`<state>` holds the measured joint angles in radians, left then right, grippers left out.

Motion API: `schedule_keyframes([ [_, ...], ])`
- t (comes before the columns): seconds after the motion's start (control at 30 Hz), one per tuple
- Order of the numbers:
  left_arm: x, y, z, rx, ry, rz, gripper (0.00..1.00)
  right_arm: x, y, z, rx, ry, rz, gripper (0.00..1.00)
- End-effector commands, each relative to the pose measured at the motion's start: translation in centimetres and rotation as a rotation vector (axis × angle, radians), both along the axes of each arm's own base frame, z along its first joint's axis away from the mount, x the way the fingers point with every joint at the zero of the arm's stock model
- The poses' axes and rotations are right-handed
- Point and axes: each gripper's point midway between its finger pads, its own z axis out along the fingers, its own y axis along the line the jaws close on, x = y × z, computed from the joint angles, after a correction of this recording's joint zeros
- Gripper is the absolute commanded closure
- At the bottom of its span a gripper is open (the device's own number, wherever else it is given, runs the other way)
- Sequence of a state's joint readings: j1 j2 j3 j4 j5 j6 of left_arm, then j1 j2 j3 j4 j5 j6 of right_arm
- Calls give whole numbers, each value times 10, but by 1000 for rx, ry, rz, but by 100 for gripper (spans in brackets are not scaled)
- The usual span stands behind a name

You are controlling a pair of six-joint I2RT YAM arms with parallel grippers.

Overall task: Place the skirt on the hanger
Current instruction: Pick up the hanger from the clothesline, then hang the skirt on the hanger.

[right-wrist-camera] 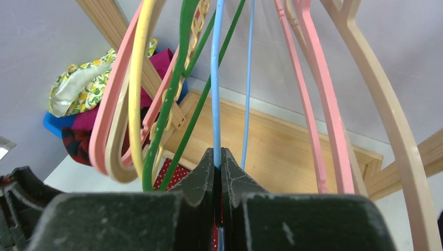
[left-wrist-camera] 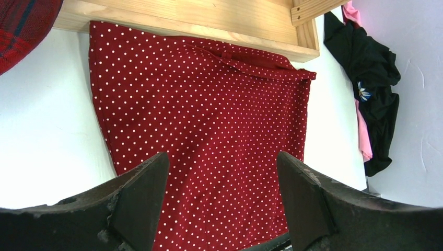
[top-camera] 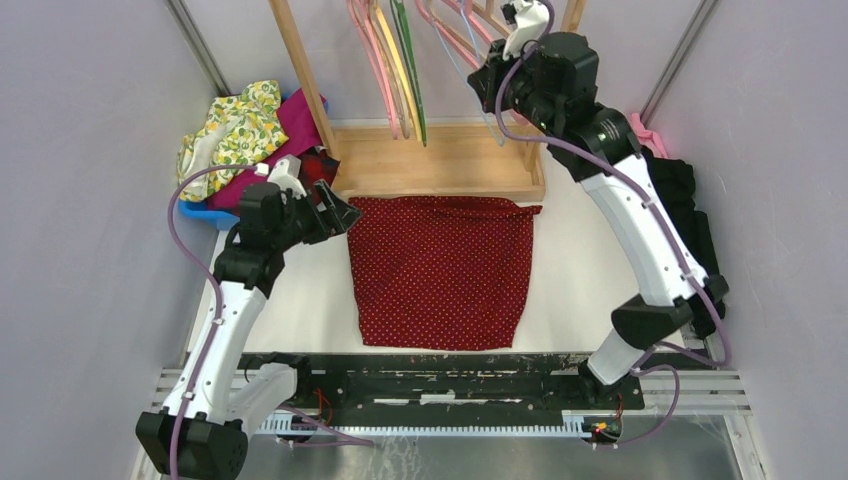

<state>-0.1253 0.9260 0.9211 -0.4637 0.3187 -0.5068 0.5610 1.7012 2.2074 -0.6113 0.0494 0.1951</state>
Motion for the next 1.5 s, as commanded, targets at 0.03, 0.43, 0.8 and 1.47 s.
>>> schedule_keyframes([
  [0.03,-2,0,16,0,-63,-16,18,-35,-10,27,79,-61,36,99],
  [0.43,-11,1,13,-9,-53,-13,1,-86,-29,-29,97,63,69,99],
  [0.8,-26,4,1,-3,-29,-5,1,-145,-54,-99,108,192,95,99],
  [1.47,-35,1,-13,-8,-10,-25,1,-212,-61,-177,237,391,180,99],
])
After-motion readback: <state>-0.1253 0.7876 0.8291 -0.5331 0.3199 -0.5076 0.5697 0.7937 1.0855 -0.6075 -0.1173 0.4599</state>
